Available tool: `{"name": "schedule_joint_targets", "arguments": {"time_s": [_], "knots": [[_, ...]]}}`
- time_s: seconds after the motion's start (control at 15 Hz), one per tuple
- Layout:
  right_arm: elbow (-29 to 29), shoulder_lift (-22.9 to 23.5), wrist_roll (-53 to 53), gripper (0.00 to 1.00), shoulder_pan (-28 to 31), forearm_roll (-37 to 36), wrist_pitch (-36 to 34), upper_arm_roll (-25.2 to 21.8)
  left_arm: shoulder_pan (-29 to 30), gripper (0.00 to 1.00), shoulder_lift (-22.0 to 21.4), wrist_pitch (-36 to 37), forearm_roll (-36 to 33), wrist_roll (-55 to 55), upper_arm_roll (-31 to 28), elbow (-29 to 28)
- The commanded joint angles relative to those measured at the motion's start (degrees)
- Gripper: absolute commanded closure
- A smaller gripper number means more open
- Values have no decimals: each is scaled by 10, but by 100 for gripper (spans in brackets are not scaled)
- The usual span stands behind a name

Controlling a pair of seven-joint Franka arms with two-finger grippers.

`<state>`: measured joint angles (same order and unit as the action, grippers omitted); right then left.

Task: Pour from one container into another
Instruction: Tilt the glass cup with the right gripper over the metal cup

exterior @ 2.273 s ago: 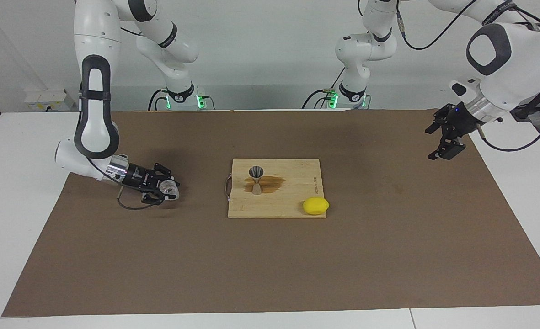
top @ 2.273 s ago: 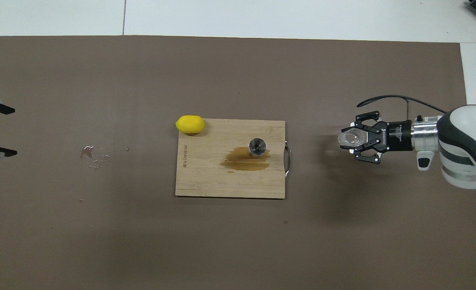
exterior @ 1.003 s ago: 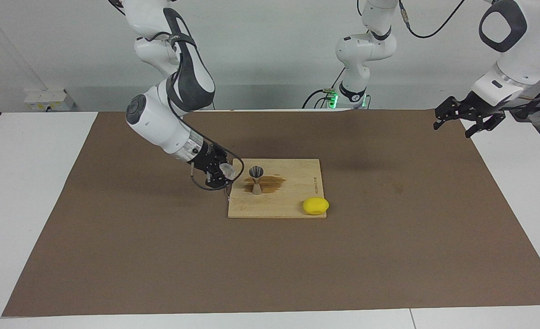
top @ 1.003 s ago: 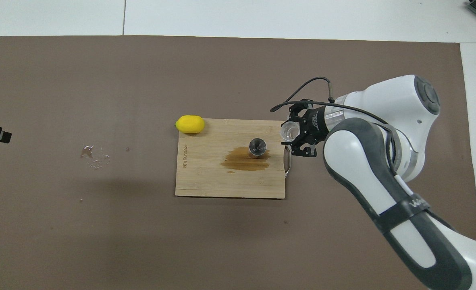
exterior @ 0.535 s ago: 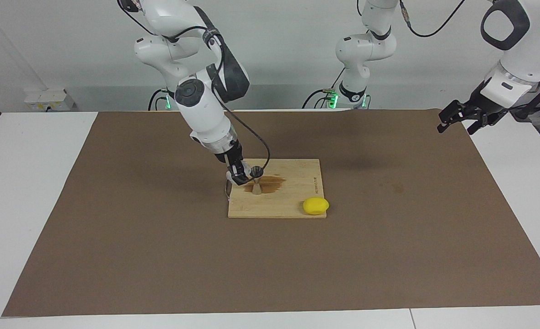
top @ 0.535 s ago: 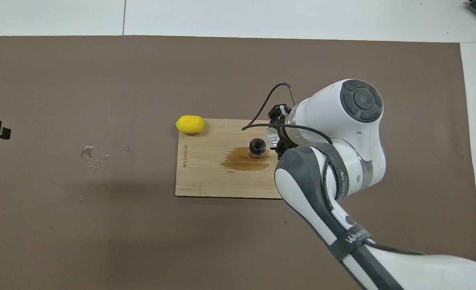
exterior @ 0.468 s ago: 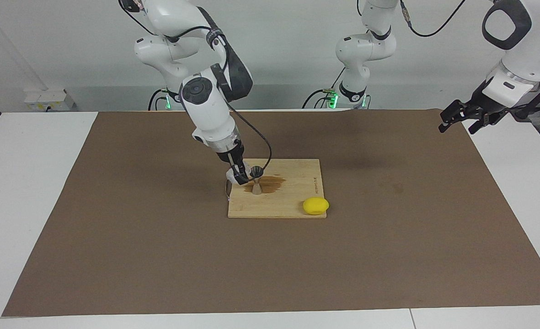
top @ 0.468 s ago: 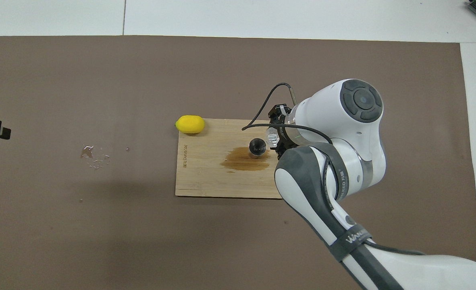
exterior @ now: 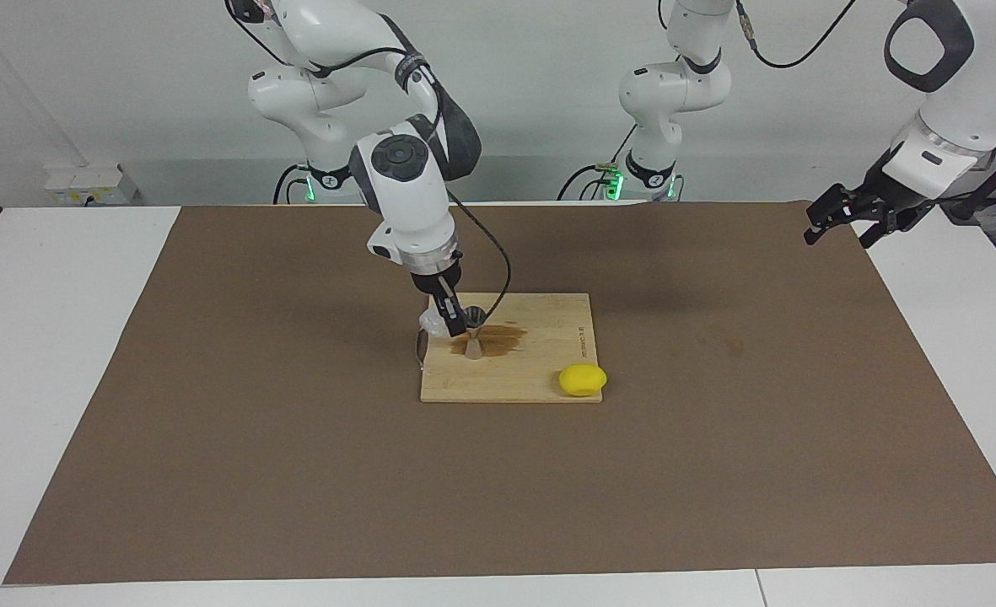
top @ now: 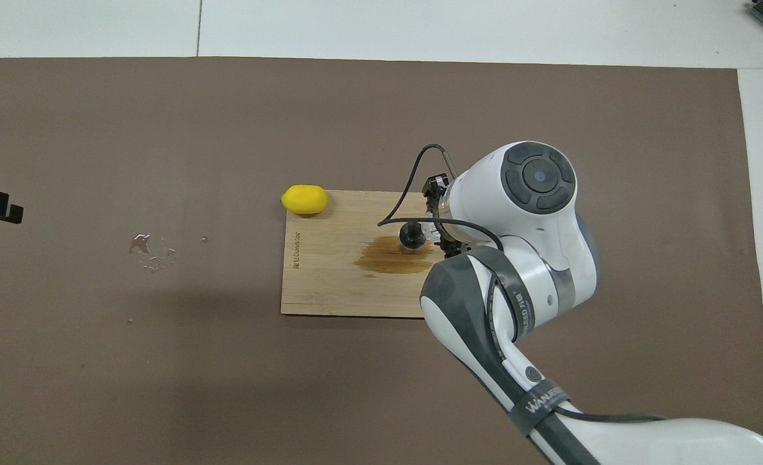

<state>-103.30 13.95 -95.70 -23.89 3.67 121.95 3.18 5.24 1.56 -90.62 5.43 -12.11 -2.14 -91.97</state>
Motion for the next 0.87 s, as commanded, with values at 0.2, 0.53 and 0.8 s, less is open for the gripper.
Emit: {"name": "schedule_joint_targets", "arguments": {"time_s": [0.2,0.53,0.8], "knots": [[18,6,-13,100,-13,-33,-13,1,-7,0,-19,-4,-11,9,-4,-22],[30,6,-11,100,0,-5,-20,3,-17,0,-19,-8,-18,10,-4,-22],[30,5,-11,100,8,51,-21,2,-36,0,-21,-11,-44,22,-5,-29]]}}
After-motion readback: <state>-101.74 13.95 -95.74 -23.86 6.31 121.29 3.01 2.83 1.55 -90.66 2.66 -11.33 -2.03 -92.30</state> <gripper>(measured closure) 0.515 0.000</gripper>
